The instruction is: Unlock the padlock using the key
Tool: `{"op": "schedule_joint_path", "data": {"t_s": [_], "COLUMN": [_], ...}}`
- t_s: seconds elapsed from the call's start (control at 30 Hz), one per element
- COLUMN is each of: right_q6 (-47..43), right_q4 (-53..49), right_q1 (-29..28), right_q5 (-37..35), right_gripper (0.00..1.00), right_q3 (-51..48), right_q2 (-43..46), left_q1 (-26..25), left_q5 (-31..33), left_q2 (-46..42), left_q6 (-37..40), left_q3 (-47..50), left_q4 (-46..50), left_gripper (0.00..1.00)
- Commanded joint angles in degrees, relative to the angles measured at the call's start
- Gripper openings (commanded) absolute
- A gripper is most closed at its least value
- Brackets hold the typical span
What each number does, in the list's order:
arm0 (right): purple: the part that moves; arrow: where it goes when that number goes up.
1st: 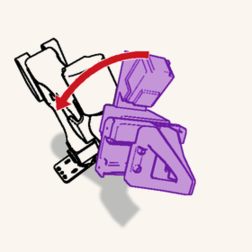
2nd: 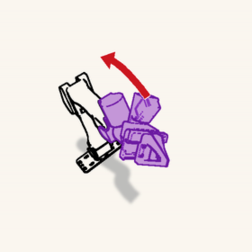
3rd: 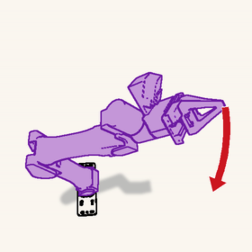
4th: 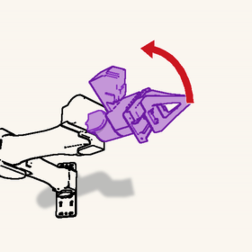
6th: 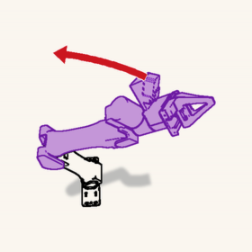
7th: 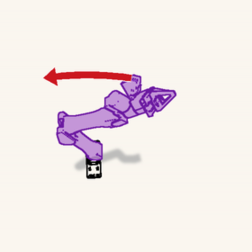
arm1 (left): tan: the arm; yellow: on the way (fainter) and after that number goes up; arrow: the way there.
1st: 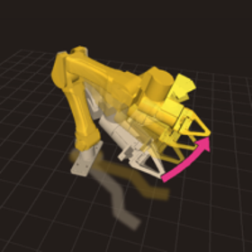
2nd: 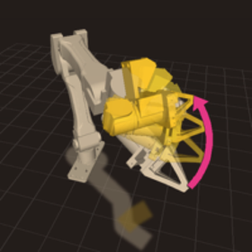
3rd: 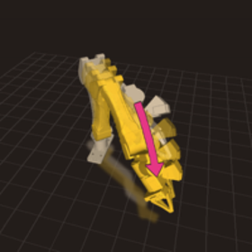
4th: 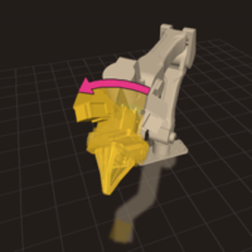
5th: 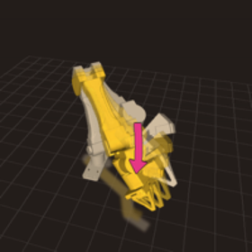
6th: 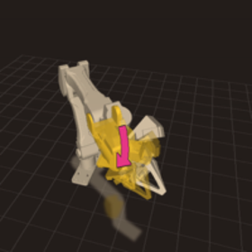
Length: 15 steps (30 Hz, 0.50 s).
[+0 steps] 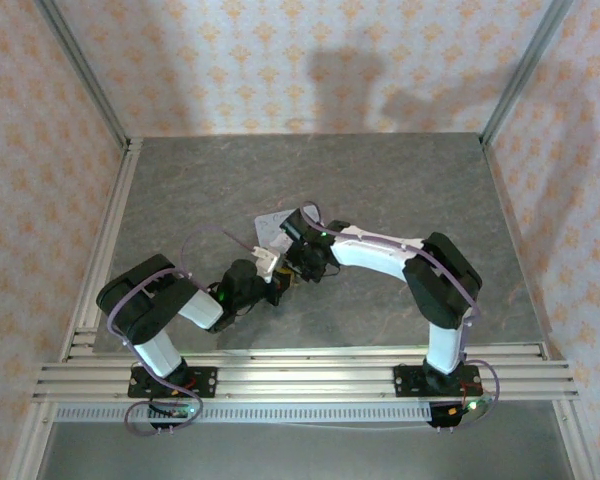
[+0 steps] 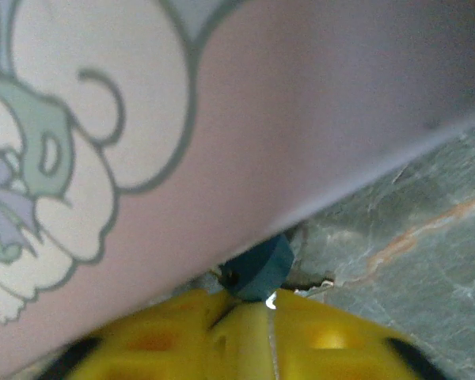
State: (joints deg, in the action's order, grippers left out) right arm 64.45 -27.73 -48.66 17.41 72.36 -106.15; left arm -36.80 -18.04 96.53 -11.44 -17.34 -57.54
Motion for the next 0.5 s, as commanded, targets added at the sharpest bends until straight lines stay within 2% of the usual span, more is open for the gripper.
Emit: {"op": "schedule_joint_path", "data": {"t_s": [0.0,0.1,0.3,0.47], "right_q6": [-1.17,-2.18,-4.49,-4.9], "right_q4": [-3.24,-5.3,-8.56,-0.19], "right_q1": [-0.6,-0.64,-0.64,-0.55], "right_q5": [-0.83,-3.07,-7.18,-8.52], "right_gripper": [0.41,0.45,0.46,0.46], "right_q3": [2.12,2.22,1.08,-5.7], "right_q2": [1.18,3.07,6.6,10.33], "left_q1": [0.67,0.76,0.94,0.96], "left_q5": [0.15,0.71,0.68,-0.1], "left_q2": [-0.87,-1.56,-3.47,-5.44], "left_q6": [1.68,1.87,2.47,2.9], "left_q3": [-0.06,-0.06,-0.66,-1.45], "left_q4": [7.27,9.04,12.62,15.53], "left_gripper": [0.0,0.0,0.0,0.0]}}
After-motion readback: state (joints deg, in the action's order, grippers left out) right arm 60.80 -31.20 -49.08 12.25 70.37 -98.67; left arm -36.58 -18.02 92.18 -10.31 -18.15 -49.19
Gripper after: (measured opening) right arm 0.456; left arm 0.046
